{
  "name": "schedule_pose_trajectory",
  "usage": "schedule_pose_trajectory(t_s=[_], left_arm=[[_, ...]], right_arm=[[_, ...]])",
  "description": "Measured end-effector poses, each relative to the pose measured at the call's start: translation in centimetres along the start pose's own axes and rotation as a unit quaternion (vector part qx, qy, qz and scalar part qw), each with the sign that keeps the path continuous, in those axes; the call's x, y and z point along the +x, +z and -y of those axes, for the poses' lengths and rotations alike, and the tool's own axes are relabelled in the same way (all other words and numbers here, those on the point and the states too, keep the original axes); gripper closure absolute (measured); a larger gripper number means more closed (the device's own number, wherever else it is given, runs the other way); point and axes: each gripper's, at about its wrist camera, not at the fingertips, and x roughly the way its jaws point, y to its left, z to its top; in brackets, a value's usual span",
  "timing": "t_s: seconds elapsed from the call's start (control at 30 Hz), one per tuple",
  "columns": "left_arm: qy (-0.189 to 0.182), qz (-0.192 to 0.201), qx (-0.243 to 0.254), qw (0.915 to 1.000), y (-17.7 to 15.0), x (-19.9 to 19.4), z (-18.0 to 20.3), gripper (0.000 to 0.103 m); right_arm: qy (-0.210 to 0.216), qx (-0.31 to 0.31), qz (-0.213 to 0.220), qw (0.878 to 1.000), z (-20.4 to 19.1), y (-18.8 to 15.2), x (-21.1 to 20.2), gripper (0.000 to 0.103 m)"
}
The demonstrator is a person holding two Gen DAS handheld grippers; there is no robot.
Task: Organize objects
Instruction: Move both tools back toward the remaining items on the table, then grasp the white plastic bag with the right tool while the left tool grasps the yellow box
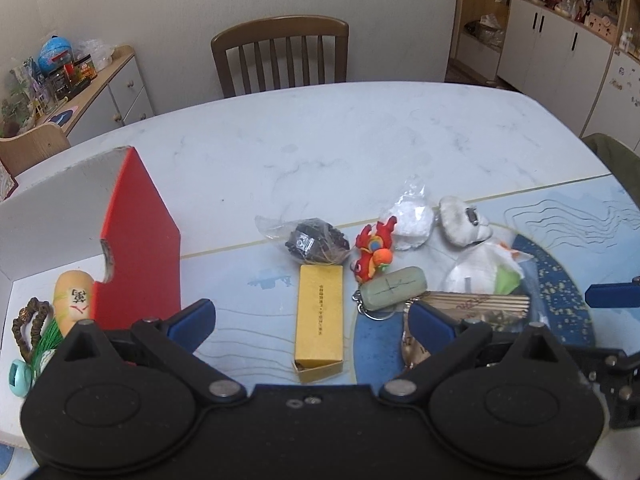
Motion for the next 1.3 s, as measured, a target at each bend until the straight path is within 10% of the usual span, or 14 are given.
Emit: schedule_pose_trajectory(t_s=[0.53,1.3], left_arm=[[0.012,-0.022,0.001,0.9997,-0.2,3.1,0.3,0.006],[-0.008,-0.042,0.013,0.9990,-1.2,3.7,0.6,0.074]], right_arm=[[-0.009,-0.033,-0.028,0.999,-0.5,0.5,3.7,0.042],[-0.016,-0.016,-0.026,0.999,0.1,0.0,3.2,0.076]])
